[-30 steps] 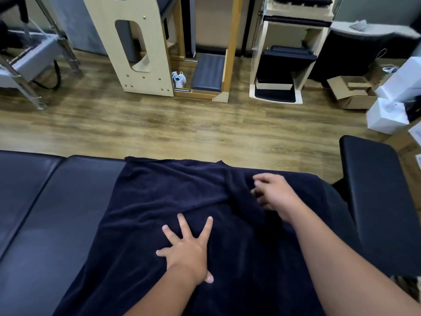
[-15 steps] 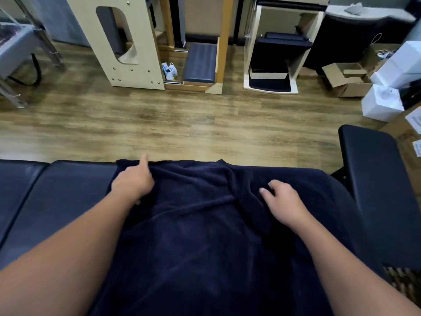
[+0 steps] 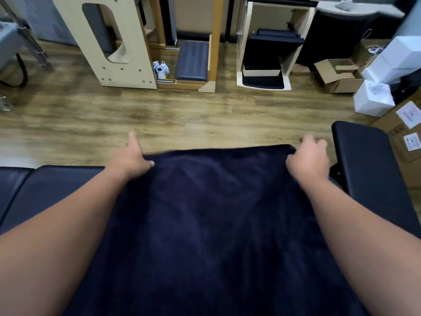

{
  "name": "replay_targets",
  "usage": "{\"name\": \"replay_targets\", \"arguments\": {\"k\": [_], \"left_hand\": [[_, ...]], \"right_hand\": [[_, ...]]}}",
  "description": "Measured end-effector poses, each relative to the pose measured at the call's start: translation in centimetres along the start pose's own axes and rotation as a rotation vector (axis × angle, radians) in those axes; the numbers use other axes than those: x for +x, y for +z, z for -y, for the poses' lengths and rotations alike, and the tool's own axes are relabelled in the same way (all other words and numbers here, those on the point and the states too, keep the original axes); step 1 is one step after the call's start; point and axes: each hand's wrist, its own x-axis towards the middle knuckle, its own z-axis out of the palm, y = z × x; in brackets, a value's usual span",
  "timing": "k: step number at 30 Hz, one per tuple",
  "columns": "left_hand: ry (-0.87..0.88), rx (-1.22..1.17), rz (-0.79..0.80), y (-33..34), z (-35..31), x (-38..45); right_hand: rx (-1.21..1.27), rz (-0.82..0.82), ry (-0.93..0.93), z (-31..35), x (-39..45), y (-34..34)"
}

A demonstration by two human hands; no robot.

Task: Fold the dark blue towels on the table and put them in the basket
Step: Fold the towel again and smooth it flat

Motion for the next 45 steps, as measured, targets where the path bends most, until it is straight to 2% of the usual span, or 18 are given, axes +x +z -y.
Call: {"name": "replay_targets", "arguments": {"k": [3,5,7,10,14,17,18,20,22,25,28,31,35,37,39,42,43,45], "left_hand": [[0.132,0.206,0.099,1.9,-0.5,-0.8],[0.098,0.308,0.169,3.3,-0.7,-2.3],[0.018,0.302,0.287,5.0,-0.7,-3.9],[0.026,0.292,0.286,6.7,-0.5,-4.9],[-0.005,0.294,0.254,6.7,-1.4,-5.4],[0.223,0.46,0.016,7.4,-4.5,-7.9],[0.293,0.44,0.003,7.9,-5.6,-8.8],[0.296,0.36,0.168,9.6,-7.7,-10.2],[0.243,0.401,0.296,11.2,-8.5,-10.6],[0.226,0.438,0.269,12.0,-8.4,-10.0],[0.323,0.435,0.209,11.6,-8.0,-9.6],[0.422,0.284,0.114,11.2,-7.7,-8.8],[0.155,0.096,0.026,9.5,-5.8,-6.5],[0.117,0.109,-0.093,8.1,-3.5,-5.3],[-0.025,0.144,-0.203,6.5,-1.0,-4.1],[-0.361,0.116,-0.196,4.2,2.9,-2.5],[-0.427,0.095,-0.182,3.6,4.1,-2.1],[-0.433,0.034,-0.158,2.6,6.3,-1.5]], "right_hand": [[-0.089,0.215,-0.112,-0.7,-1.8,2.4],[-0.162,0.364,-0.201,-2.3,-3.4,3.9],[-0.207,0.433,-0.167,-3.9,-4.3,4.8],[-0.2,0.459,-0.019,-5.0,-4.2,5.0],[-0.148,0.295,0.108,-5.5,-4.1,4.2],[-0.082,0.151,0.17,-6.7,-3.7,3.7],[-0.055,0.127,0.166,-7.0,-3.3,3.7],[0.01,0.105,0.12,-7.5,-2.2,3.5],[0.133,0.127,0.038,-7.5,-1.1,3.3],[0.199,0.089,-0.024,-7.6,0.3,2.4],[0.235,-0.074,0.068,-8.6,1.3,1.9],[0.172,-0.064,0.148,-9.3,1.2,2.6],[-0.129,0.031,0.025,-8.8,0.4,3.5],[-0.227,0.052,-0.178,-7.9,-0.3,4.0],[-0.271,0.141,-0.372,-6.3,-1.3,4.7],[-0.267,0.237,-0.477,-2.9,-3.4,5.7],[-0.259,0.26,-0.507,-1.6,-4.2,6.1],[-0.249,0.313,-0.59,1.2,-6.1,6.9]]}}
